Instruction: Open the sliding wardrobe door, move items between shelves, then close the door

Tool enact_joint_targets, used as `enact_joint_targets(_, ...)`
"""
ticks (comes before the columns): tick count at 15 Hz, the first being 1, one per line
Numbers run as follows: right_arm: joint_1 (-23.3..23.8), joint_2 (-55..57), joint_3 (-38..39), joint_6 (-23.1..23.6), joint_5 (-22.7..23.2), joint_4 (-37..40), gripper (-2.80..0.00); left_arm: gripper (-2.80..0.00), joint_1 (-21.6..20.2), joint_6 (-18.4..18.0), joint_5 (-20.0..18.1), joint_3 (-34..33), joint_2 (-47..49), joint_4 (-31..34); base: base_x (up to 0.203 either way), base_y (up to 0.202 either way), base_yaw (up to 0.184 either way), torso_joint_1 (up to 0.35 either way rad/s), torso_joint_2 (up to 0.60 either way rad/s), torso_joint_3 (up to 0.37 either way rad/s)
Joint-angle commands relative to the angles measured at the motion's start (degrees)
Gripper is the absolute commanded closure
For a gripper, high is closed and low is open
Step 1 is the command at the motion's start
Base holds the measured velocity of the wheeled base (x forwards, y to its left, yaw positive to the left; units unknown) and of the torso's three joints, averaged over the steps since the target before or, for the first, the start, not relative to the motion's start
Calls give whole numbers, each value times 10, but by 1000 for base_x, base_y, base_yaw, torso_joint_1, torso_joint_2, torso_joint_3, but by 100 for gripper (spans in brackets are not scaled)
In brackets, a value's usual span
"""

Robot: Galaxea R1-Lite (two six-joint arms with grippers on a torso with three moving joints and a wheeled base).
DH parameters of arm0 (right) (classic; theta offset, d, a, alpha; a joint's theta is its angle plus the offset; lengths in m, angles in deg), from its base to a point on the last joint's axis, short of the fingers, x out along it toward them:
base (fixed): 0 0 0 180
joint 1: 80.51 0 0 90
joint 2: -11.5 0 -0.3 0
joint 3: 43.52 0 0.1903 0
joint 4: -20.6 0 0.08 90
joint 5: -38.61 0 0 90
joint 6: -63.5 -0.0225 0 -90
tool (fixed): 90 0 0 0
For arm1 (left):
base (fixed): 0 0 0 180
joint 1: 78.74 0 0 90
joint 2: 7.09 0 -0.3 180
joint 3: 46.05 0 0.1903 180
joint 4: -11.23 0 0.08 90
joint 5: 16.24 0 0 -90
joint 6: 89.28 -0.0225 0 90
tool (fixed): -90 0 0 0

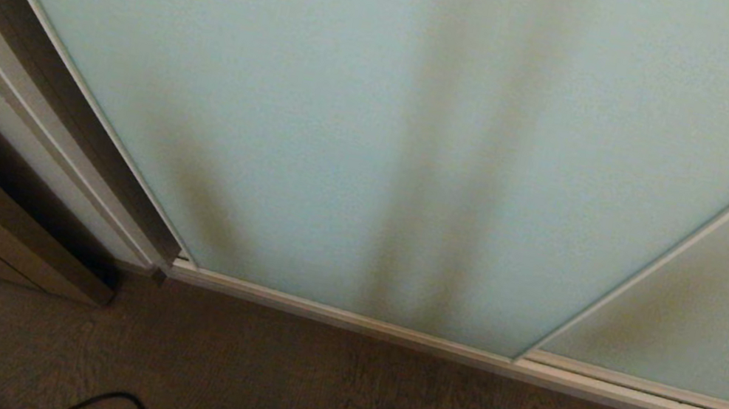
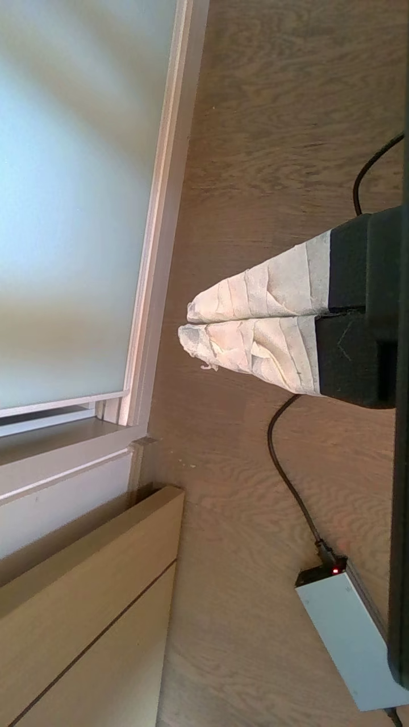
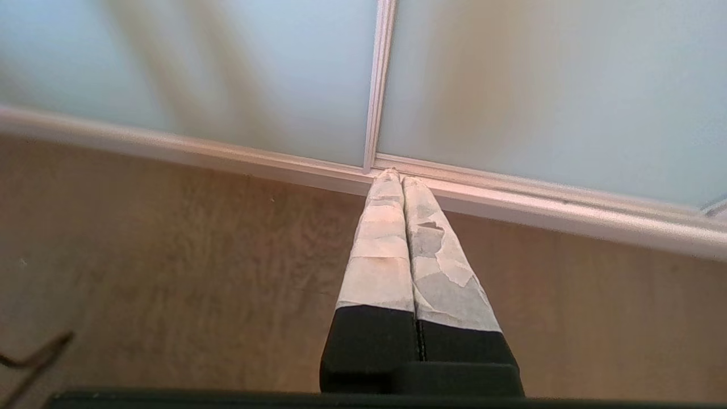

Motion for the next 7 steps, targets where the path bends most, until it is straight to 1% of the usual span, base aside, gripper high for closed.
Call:
enact_joint_targets(1,0,-1,1,-16,-1,-2,0,0,0,0,0,-1,1,0,0,0,0,0,0,0)
enact_joint_targets(3,0,-1,1,0,2,-1,0,0,0,0,0,-1,1,0,0,0,0,0,0,0)
enact_joint_targets(7,0,-1,1,10,4,0,0,0,0,0,0,0,1,0,0,0,0,0,0,0)
